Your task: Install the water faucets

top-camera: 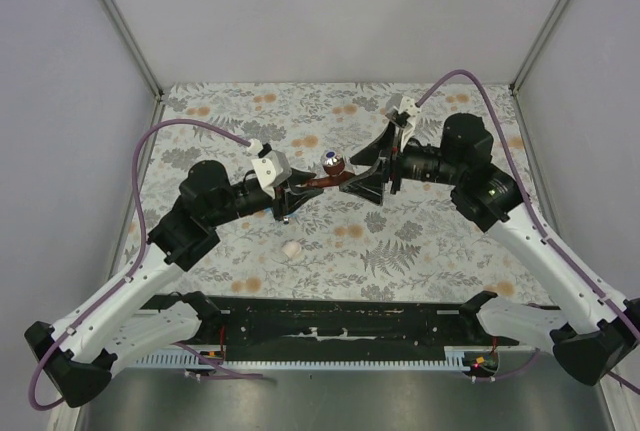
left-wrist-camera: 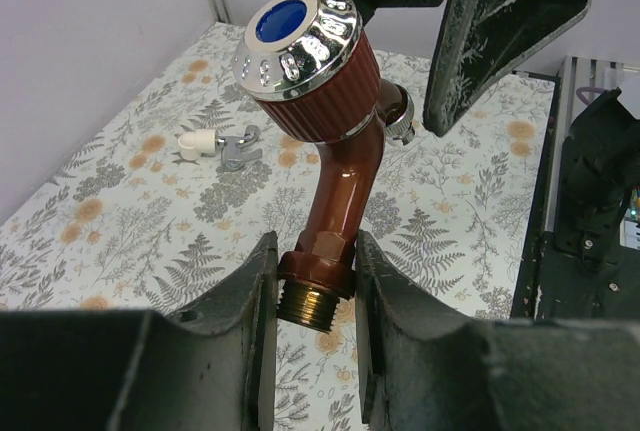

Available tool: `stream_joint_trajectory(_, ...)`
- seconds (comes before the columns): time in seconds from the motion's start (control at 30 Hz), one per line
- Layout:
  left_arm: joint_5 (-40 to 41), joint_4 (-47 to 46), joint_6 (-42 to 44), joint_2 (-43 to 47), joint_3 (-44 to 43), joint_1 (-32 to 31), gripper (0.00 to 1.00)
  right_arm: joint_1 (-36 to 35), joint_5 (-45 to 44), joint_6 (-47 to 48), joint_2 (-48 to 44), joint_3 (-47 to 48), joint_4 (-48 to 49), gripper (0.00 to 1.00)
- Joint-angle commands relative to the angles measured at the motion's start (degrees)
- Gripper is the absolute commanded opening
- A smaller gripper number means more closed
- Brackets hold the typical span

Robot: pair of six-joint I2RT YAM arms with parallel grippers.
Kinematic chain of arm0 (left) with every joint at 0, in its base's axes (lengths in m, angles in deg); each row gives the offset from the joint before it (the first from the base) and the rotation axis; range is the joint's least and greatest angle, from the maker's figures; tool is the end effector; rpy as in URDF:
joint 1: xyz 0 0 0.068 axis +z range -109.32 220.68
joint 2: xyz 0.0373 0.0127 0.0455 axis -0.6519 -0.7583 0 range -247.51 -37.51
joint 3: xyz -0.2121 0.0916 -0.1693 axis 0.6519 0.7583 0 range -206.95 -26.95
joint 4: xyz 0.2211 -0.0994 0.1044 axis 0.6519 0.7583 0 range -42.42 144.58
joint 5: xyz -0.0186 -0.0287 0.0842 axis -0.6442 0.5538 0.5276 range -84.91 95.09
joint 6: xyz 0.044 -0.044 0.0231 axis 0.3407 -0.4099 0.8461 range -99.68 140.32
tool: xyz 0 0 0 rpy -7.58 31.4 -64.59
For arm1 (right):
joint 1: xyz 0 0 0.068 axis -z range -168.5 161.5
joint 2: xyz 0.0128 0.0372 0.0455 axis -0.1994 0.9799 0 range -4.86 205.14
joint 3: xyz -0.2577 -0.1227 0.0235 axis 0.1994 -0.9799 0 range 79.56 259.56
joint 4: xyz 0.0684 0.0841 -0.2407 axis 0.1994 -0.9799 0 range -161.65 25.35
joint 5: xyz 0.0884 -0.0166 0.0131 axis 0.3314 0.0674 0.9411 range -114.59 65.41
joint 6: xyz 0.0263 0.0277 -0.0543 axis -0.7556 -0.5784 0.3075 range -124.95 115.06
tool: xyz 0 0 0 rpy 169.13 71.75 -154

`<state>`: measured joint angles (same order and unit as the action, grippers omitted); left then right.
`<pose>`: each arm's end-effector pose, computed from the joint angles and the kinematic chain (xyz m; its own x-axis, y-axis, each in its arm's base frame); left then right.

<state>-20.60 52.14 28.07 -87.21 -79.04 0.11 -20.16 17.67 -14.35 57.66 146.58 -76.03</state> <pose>0.1419 -0.1515 0.3913 0.0951 0.0786 -0.9924 0.9107 0.3958 0.1186 0.1908 0.1592 0.4258 -0.2569 -0.0163 -0.9663 -0.9272 0.2860 0.2417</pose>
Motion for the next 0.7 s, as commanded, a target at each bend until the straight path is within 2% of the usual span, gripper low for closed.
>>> stream_joint_trajectory(0.0,-2.4,-1.0,1.8,0.5,-1.2,0.1,0.02,-1.9,1.4,2.3,1.0,3.0,0.2,0.78)
stream_joint_trajectory(0.17,-3.4,-1.2,1.8,0.8,-1.1,0.1,0.02,-3.9,3.4,2.6,3.1,4.2,0.0,0.66)
stream_joint_trajectory(0.67,-5.0,-2.4,1.6,2.0,-0.6,0.0,0.02,-5.1,5.4,1.9,5.2,4.7,0.9,0.56)
